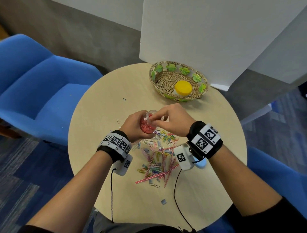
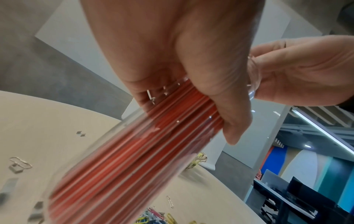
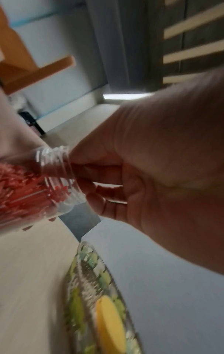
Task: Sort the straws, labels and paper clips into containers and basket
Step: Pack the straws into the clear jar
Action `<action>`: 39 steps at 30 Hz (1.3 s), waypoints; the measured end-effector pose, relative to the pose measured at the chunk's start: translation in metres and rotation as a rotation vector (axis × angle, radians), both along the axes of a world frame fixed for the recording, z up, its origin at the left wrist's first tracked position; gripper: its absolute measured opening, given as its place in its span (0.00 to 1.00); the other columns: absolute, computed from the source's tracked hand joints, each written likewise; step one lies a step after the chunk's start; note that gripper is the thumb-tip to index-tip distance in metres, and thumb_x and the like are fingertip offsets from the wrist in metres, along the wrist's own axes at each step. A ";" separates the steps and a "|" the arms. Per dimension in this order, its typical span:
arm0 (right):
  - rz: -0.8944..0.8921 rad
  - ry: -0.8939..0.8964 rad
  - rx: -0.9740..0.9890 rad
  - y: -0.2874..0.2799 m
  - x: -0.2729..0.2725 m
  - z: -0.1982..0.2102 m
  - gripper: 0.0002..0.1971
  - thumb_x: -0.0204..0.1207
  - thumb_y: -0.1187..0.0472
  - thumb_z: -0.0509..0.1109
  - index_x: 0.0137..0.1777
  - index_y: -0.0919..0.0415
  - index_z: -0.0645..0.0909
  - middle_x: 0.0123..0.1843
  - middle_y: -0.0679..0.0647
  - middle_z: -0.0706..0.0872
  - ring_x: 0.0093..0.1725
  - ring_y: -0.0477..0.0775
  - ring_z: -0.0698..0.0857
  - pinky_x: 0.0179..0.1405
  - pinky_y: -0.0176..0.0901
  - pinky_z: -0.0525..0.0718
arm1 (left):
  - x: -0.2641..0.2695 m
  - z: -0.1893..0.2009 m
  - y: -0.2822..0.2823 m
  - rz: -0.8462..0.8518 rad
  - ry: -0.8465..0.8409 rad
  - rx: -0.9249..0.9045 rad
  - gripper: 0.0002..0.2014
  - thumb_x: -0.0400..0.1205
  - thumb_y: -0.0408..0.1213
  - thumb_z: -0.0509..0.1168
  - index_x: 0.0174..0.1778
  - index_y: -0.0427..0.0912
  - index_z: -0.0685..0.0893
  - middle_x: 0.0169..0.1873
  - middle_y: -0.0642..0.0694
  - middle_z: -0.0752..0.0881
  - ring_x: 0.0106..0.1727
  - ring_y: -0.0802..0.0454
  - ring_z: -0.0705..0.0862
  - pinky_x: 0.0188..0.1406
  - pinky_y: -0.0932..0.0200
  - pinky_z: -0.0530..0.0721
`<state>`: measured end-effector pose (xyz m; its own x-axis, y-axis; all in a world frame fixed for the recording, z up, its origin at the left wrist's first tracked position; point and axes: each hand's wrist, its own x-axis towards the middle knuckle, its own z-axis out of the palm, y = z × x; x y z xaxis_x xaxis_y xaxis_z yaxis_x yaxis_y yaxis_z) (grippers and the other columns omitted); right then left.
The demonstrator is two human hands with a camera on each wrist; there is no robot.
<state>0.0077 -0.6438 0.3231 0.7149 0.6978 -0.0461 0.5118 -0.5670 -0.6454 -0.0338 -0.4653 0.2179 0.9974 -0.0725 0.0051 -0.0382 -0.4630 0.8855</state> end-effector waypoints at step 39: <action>-0.411 0.205 -0.661 -0.083 0.009 -0.146 0.08 0.74 0.64 0.75 0.51 0.54 0.84 0.50 0.51 0.80 0.50 0.55 0.83 0.38 0.33 0.78 | -0.020 -0.056 0.020 0.309 0.052 -0.222 0.34 0.65 0.37 0.86 0.65 0.44 0.79 0.56 0.46 0.88 0.60 0.51 0.86 0.65 0.49 0.85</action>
